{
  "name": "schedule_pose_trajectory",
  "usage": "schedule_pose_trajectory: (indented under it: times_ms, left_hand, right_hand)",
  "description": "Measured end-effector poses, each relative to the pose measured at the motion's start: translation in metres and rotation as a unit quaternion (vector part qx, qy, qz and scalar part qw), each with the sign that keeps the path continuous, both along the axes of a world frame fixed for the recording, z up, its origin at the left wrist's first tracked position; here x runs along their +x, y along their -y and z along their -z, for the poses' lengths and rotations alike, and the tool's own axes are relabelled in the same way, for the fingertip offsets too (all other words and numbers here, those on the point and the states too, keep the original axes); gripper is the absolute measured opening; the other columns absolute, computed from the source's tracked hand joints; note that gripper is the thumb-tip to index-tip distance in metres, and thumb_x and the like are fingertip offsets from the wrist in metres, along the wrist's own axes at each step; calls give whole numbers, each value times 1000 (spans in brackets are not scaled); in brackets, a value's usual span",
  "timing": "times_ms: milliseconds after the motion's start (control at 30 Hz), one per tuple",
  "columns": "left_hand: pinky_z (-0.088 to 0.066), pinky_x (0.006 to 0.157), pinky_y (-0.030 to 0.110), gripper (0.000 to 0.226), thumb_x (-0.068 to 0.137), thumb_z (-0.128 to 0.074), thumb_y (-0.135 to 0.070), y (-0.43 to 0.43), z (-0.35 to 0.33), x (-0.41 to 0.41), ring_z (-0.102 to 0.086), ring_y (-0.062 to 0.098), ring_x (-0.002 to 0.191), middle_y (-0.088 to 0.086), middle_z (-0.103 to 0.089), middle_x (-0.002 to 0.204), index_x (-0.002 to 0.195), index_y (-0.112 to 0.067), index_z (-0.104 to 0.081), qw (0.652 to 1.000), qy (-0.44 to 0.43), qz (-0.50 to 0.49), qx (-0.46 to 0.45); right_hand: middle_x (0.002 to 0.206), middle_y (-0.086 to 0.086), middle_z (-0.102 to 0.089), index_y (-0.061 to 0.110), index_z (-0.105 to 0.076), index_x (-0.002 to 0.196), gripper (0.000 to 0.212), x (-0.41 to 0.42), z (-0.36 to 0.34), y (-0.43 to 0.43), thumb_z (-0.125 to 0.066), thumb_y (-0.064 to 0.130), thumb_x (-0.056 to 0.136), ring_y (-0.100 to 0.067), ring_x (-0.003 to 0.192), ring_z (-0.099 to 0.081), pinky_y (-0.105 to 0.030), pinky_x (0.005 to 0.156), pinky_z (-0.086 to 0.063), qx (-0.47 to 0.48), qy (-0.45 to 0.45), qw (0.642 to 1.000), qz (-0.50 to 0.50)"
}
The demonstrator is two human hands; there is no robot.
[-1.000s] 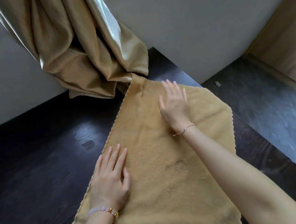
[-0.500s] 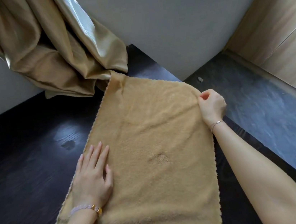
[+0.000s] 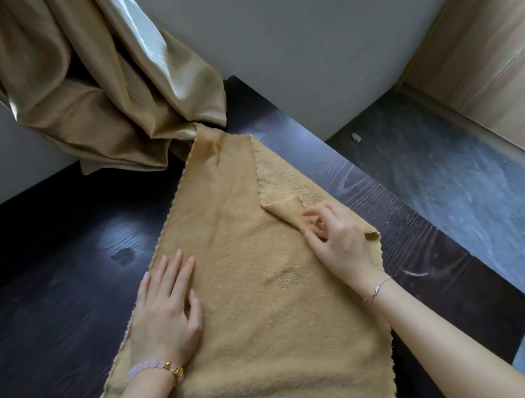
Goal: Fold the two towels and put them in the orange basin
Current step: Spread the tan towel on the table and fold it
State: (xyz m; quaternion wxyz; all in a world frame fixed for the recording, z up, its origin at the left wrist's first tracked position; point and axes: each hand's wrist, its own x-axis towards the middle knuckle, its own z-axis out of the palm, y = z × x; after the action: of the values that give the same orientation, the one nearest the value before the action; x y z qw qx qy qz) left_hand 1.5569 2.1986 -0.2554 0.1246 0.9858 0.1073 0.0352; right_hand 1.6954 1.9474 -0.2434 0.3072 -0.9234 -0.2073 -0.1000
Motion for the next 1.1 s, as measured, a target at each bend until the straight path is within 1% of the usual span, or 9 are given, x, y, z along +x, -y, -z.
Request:
schedule_pose_trajectory:
  times_ms: [133, 300, 467, 600, 700, 867, 967, 1033, 1100]
  left_hand:
    - [-17, 115, 37, 55, 86, -29, -30, -1, 1, -1, -33, 18, 136, 3, -43, 144, 135, -16, -50, 1000, -1, 0, -3]
    - [-15, 116, 36, 55, 86, -29, -31, -1, 1, -2, -33, 18, 136, 3, -43, 144, 134, -15, -50, 1000, -6, 3, -3]
    - [-12, 116, 32, 55, 86, -29, -31, 0, -1, 0, -34, 18, 135, 3, -44, 143, 134, -15, -51, 1000, -5, 2, -7]
    - [-11, 116, 31, 55, 86, -30, -30, -1, -1, 0, -34, 19, 135, 3, -44, 143, 134, -14, -51, 1000, -5, 4, -10]
    - [-10, 116, 31, 55, 85, -30, -30, -1, -1, -1, -33, 18, 135, 3, -44, 143, 133, -14, -51, 1000, -9, 5, -13]
    - [-9, 116, 31, 55, 86, -29, -31, -2, -1, -1, -32, 17, 136, 2, -42, 144, 135, -16, -49, 1000, -18, 7, -11]
    - [-9, 116, 30, 55, 86, -30, -31, -2, -1, 0, -31, 16, 136, 2, -43, 144, 135, -15, -49, 1000, -15, 8, -17]
    - [-8, 116, 30, 55, 85, -30, -30, -2, 0, 0, -30, 15, 135, 2, -44, 143, 134, -15, -50, 1000, -10, 10, -17]
    - [-8, 116, 29, 55, 85, -30, -31, -2, 0, 0, -29, 15, 135, 3, -44, 143, 134, -15, -51, 1000, -7, 9, -18]
  right_hand:
    - [95, 9, -59, 19, -55, 118, 40, 14, -8, -14, -67, 33, 83, -8, 93, -47, -22, 79, -39, 9, -105, 991, 87]
    - [86, 11, -67, 25, -69, 100, 18, 29, -9, -20, -67, 26, 83, -12, 91, -57, -28, 81, -46, 29, -182, 976, 120]
    - [95, -1, -66, 18, -70, 87, 13, 62, -30, -5, -59, 15, 83, -18, 87, -60, -31, 80, -45, 129, -55, 954, 266]
    - [114, -7, -55, 12, -59, 108, 21, 99, -38, 19, -55, 13, 87, -21, 90, -58, -33, 83, -47, 139, -13, 933, 331]
    - [125, -10, -49, 11, -51, 123, 34, 94, -26, 24, -52, 10, 89, -24, 106, -53, -26, 85, -40, 91, 1, 939, 331]
    - [118, -12, -58, 5, -56, 121, 36, 55, 0, 8, -50, 7, 85, -29, 106, -53, -40, 92, -45, -28, 44, 972, 229]
    - [141, -8, -47, 9, -49, 134, 42, 44, 12, -5, -44, 19, 94, -25, 134, -39, -41, 115, -21, -119, -7, 983, 137]
    - [155, 0, -26, 16, -32, 146, 49, 46, 17, -4, -34, 30, 99, -17, 145, -16, -42, 118, -3, -168, -79, 975, 121]
    - [159, 4, -14, 20, -19, 151, 54, 48, 19, 0, -25, 37, 100, -13, 147, -4, -41, 119, 3, -193, -118, 966, 123]
